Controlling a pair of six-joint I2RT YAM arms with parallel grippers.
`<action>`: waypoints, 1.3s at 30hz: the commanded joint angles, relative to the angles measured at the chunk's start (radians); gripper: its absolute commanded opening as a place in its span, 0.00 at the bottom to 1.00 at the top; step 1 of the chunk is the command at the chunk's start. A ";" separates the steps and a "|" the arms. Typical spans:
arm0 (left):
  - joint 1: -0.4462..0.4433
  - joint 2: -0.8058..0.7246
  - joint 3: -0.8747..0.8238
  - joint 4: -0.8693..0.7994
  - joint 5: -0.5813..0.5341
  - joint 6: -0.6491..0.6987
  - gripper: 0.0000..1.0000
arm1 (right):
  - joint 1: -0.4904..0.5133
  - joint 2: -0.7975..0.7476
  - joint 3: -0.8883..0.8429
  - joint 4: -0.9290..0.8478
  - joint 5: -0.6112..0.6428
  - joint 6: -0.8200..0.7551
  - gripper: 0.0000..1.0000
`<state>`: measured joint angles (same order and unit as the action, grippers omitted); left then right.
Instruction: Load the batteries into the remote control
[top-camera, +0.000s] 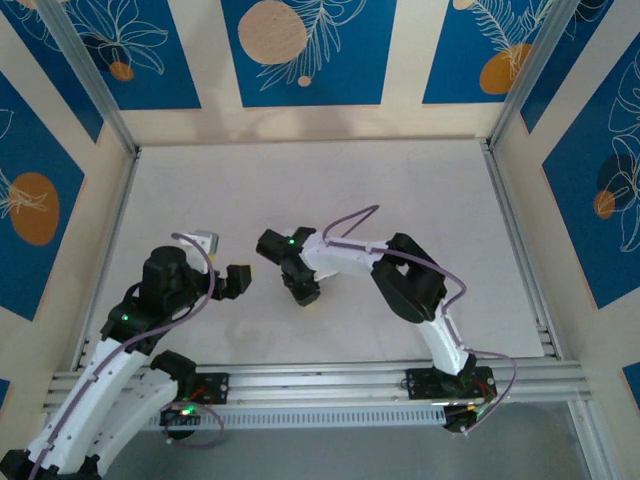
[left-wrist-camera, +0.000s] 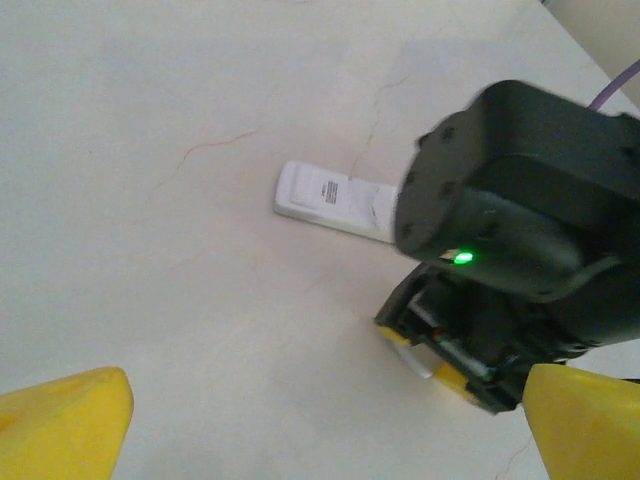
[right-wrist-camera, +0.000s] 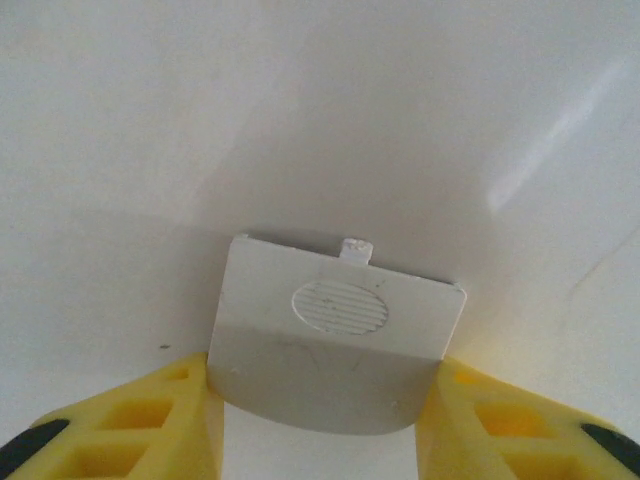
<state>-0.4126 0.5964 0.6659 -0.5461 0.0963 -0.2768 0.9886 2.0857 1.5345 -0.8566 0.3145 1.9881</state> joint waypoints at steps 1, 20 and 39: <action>0.001 -0.011 0.035 -0.047 -0.002 0.033 1.00 | -0.027 -0.107 -0.103 0.065 0.061 -0.274 0.42; 0.002 0.063 0.057 0.035 0.161 -0.014 1.00 | -0.348 -0.235 -0.055 0.036 -0.162 -2.309 0.38; 0.001 0.017 0.005 0.035 0.145 -0.061 1.00 | -0.300 -0.019 0.056 0.065 -0.103 -2.379 0.44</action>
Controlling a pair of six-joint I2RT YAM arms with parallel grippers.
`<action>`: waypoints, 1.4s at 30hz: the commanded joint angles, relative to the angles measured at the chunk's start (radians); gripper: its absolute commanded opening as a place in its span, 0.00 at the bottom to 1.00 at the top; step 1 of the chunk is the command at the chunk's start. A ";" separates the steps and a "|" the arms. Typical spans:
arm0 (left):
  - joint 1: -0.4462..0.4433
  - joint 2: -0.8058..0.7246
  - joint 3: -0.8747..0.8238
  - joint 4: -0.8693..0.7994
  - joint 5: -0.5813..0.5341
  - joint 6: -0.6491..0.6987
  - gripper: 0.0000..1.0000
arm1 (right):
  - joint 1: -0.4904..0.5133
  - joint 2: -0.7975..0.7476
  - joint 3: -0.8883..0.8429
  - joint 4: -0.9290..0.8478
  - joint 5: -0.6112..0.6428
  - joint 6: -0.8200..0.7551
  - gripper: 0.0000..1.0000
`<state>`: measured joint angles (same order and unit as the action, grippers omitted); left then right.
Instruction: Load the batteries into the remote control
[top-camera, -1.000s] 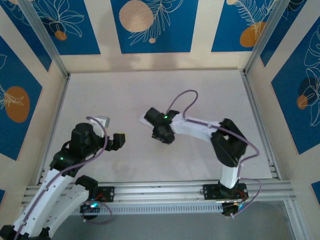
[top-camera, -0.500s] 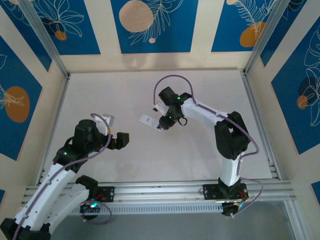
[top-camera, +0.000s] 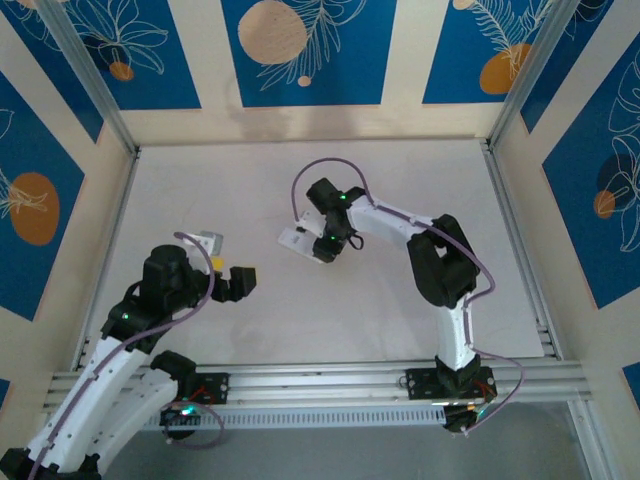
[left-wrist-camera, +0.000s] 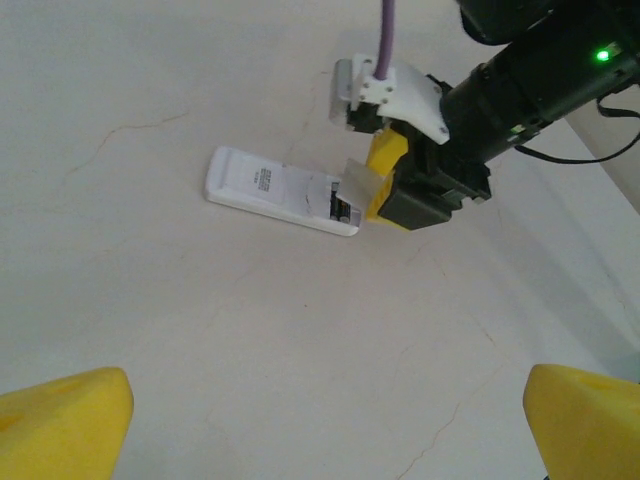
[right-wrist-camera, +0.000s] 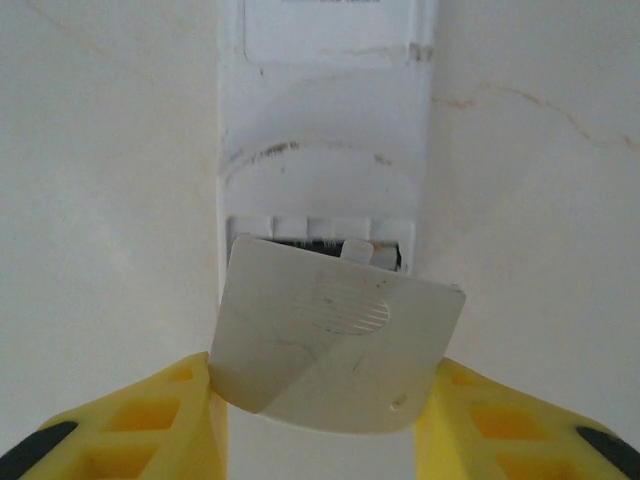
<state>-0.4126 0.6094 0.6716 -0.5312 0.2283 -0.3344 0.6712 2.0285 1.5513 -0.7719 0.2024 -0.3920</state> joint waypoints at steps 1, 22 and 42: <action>0.001 0.004 -0.001 0.020 0.012 -0.003 1.00 | 0.023 0.052 0.049 -0.023 0.025 -0.001 0.44; 0.001 0.006 -0.018 0.031 0.016 -0.012 1.00 | 0.018 0.021 0.038 -0.085 0.084 -0.054 0.48; 0.001 -0.001 -0.035 0.034 0.011 -0.012 1.00 | 0.034 0.065 0.052 -0.085 0.062 -0.067 0.56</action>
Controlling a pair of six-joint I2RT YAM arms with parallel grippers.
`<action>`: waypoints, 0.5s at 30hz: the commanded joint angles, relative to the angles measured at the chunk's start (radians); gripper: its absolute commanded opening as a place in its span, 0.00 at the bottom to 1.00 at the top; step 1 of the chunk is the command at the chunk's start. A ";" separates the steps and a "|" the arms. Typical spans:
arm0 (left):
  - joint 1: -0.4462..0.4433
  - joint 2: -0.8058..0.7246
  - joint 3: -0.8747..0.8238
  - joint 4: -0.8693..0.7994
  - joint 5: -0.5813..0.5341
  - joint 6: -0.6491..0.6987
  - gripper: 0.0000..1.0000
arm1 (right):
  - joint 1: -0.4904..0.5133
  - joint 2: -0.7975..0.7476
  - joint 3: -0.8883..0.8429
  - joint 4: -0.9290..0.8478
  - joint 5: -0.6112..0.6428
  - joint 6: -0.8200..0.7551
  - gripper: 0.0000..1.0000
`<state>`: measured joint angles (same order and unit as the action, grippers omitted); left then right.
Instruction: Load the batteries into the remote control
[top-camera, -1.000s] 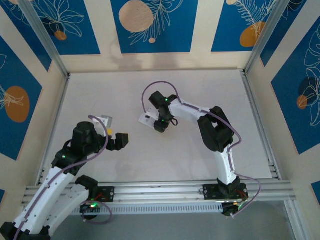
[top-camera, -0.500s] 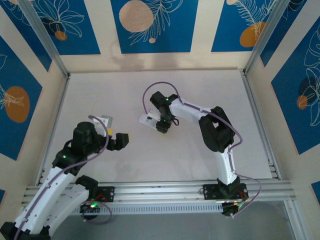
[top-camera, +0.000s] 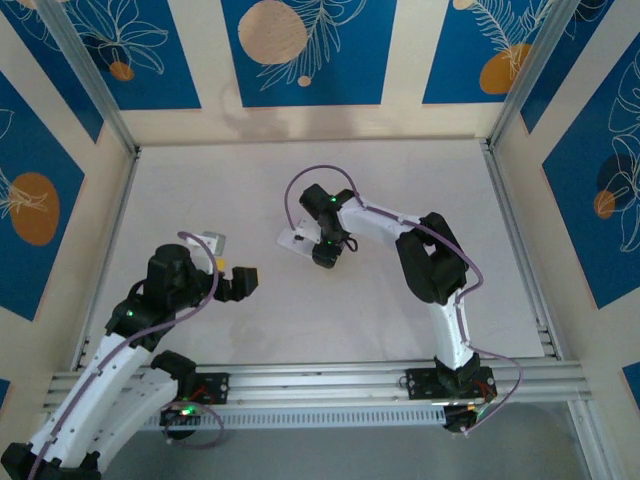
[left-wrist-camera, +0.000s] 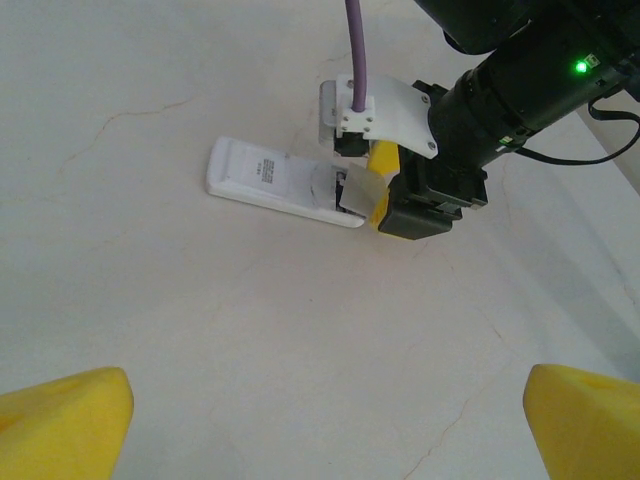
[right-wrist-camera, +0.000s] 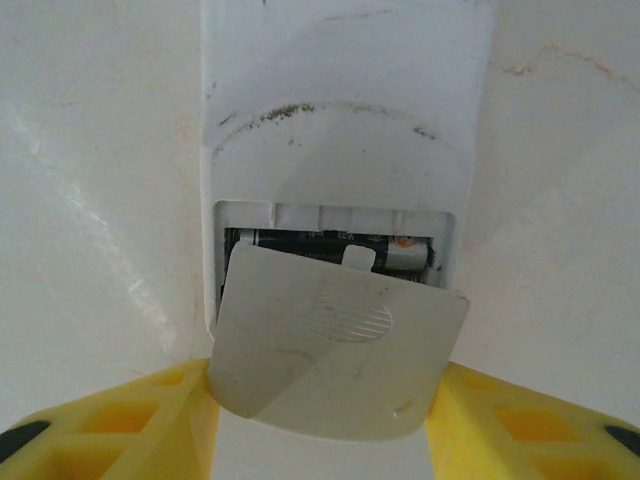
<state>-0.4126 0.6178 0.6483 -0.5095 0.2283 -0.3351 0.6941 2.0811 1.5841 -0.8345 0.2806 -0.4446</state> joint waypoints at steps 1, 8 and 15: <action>0.001 -0.010 -0.012 0.014 0.012 -0.012 1.00 | 0.013 0.014 0.021 -0.019 -0.014 -0.014 0.56; 0.001 -0.007 -0.016 0.023 0.011 -0.012 1.00 | 0.021 0.007 0.024 -0.002 -0.001 -0.023 0.63; 0.001 -0.007 -0.021 0.027 0.011 -0.016 1.00 | 0.024 0.001 0.042 0.003 0.032 -0.019 0.65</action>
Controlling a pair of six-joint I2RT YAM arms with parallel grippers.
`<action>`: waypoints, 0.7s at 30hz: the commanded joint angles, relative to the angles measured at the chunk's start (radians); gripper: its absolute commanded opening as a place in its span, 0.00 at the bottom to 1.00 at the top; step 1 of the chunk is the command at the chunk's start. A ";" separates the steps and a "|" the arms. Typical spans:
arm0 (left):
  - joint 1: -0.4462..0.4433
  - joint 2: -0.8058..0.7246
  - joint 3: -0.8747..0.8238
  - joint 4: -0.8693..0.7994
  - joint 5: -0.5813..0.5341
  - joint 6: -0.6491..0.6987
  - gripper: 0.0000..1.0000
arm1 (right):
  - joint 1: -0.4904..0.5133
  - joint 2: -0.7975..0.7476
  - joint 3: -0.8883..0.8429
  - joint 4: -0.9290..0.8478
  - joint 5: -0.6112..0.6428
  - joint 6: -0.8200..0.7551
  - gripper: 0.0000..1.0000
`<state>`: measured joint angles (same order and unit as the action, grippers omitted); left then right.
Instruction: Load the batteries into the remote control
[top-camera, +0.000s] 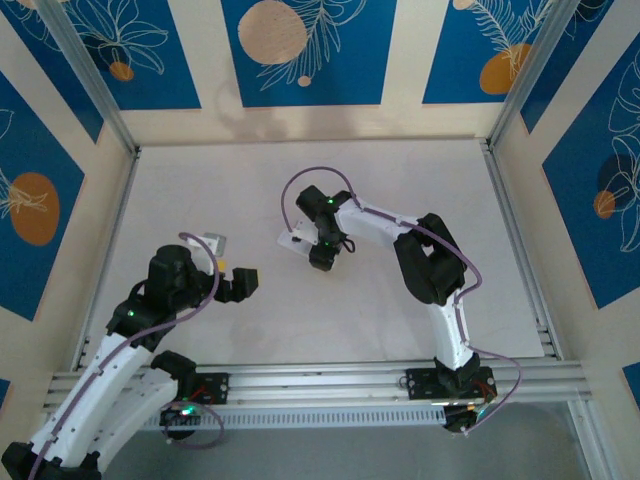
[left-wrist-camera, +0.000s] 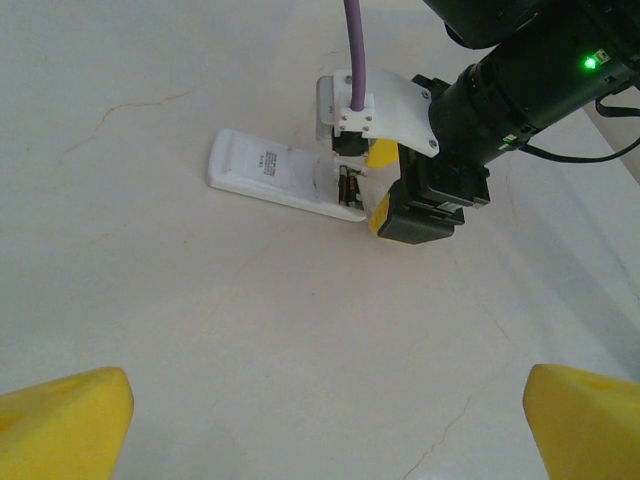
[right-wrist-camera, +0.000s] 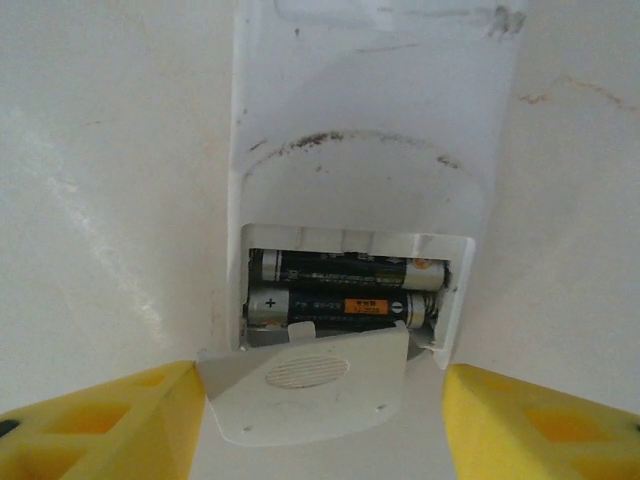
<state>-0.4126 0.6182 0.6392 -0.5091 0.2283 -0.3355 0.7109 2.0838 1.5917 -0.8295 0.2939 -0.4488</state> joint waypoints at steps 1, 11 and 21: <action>0.001 -0.006 -0.014 0.029 0.011 -0.018 1.00 | 0.007 -0.008 0.036 -0.002 0.022 -0.010 0.65; 0.034 0.343 0.161 0.024 -0.020 -0.144 1.00 | -0.075 -0.361 -0.163 0.185 -0.090 0.667 0.66; 0.142 0.906 0.551 -0.020 0.097 -0.063 0.93 | -0.142 -0.486 -0.521 0.349 -0.228 1.312 0.69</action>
<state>-0.2966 1.4471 1.1210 -0.4881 0.3004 -0.4274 0.5877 1.5547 1.0988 -0.5003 0.1516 0.5533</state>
